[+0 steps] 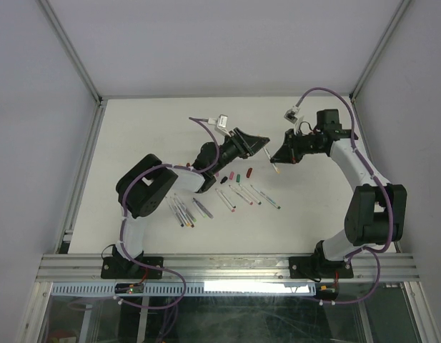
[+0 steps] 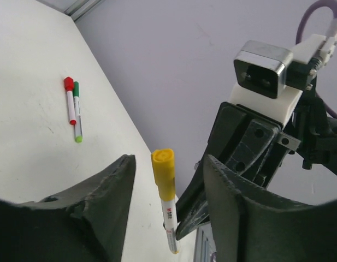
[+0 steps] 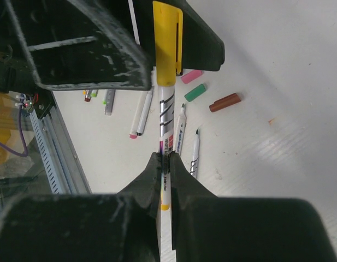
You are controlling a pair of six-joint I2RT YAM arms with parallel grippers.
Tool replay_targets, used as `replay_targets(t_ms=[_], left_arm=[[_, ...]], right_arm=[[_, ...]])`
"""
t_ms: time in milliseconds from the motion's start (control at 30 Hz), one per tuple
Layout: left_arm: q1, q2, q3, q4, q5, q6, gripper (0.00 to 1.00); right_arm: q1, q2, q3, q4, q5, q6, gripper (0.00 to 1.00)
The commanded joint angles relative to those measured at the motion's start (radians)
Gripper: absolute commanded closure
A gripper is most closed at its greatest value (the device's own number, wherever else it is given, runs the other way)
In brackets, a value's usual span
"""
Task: Open the pen caps
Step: Pick up the pen from the center of the board, then open the pen cap from the pen.
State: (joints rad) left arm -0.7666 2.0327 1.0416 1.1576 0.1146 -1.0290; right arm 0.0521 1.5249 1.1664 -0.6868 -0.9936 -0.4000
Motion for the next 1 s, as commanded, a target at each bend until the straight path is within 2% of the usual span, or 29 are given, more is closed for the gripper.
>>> replay_targets(t_ms=[0, 100, 200, 267, 400, 433, 567, 667, 733, 833, 967], left_arm=[[-0.012, 0.007, 0.055, -0.024, 0.007, 0.004, 0.52], [-0.011, 0.006, 0.057, -0.027, 0.007, 0.008, 0.7], [-0.012, 0.002, 0.053, -0.025, 0.008, 0.015, 0.92], [-0.012, -0.002, 0.046, -0.014, 0.008, 0.019, 1.0], [-0.011, -0.02, 0.016, 0.022, 0.004, 0.033, 1.0], [-0.013, -0.027, 0.004, 0.034, 0.001, 0.038, 1.0], [-0.019, -0.051, -0.044, 0.117, 0.0, 0.053, 1.0], [-0.031, -0.062, -0.07, 0.169, -0.005, 0.059, 1.0], [-0.039, -0.065, -0.076, 0.19, -0.01, 0.062, 1.0], [-0.051, -0.065, -0.079, 0.211, -0.019, 0.065, 1.0], [-0.056, -0.064, -0.077, 0.226, -0.027, 0.067, 1.0]], right_arm=[[0.014, -0.039, 0.005, 0.002, -0.027, -0.011, 1.0], [0.016, -0.038, 0.004, 0.001, -0.025, -0.013, 1.0], [0.016, -0.038, 0.004, 0.001, -0.026, -0.013, 1.0], [0.017, -0.039, 0.004, 0.0, -0.029, -0.013, 1.0], [0.016, -0.043, 0.003, 0.0, -0.04, -0.006, 1.0], [0.016, -0.044, 0.001, -0.001, -0.047, -0.004, 0.96], [0.016, -0.071, -0.025, 0.035, -0.075, 0.033, 0.51], [0.018, -0.1, -0.067, 0.11, -0.082, 0.092, 0.33], [0.024, -0.115, -0.094, 0.155, -0.083, 0.125, 0.29], [0.046, -0.121, -0.112, 0.188, -0.071, 0.15, 0.29], [0.085, -0.109, -0.122, 0.211, -0.041, 0.168, 0.35]])
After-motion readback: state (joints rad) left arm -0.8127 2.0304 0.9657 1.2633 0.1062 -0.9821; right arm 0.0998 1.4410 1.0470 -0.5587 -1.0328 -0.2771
